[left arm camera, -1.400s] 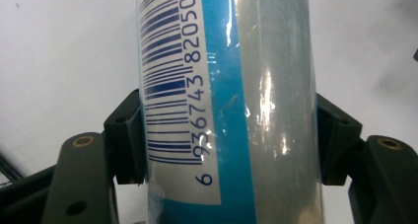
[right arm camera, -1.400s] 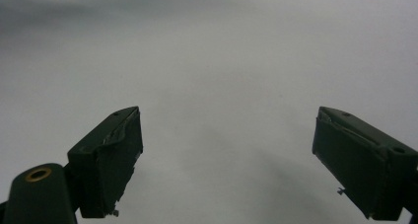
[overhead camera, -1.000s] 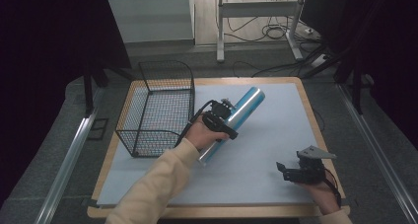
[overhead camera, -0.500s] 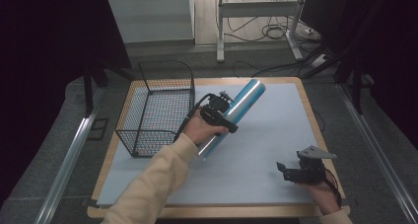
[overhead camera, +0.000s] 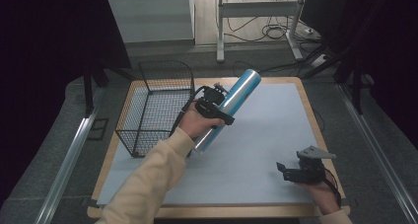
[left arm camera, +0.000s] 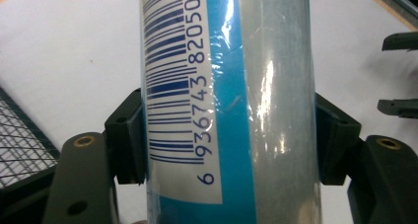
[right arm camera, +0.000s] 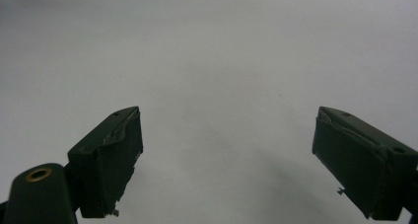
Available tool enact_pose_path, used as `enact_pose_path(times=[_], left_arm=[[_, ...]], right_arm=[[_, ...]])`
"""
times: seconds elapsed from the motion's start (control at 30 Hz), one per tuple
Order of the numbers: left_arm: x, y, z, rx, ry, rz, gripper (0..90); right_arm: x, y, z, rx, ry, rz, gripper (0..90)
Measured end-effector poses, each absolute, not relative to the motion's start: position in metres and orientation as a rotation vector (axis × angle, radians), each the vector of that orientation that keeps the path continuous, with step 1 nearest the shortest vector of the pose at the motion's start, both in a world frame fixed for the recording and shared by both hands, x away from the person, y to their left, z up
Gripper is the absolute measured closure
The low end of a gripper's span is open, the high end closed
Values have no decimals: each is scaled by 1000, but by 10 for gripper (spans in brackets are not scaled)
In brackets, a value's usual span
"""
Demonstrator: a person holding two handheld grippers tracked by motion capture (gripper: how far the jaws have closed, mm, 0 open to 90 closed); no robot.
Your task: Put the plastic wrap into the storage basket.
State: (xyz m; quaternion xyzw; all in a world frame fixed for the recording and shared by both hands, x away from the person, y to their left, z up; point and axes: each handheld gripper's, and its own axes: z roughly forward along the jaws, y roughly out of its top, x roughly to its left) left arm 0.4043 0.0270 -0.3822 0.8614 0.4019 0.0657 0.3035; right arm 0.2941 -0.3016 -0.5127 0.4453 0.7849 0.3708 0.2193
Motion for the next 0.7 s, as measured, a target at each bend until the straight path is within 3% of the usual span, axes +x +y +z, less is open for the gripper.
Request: enact_pose_path(times=[0.7], left_arm=[[413,56,-349,2197,1110,242,313]], right_arm=[[294,-302,-513,1232,2174,1022,121]])
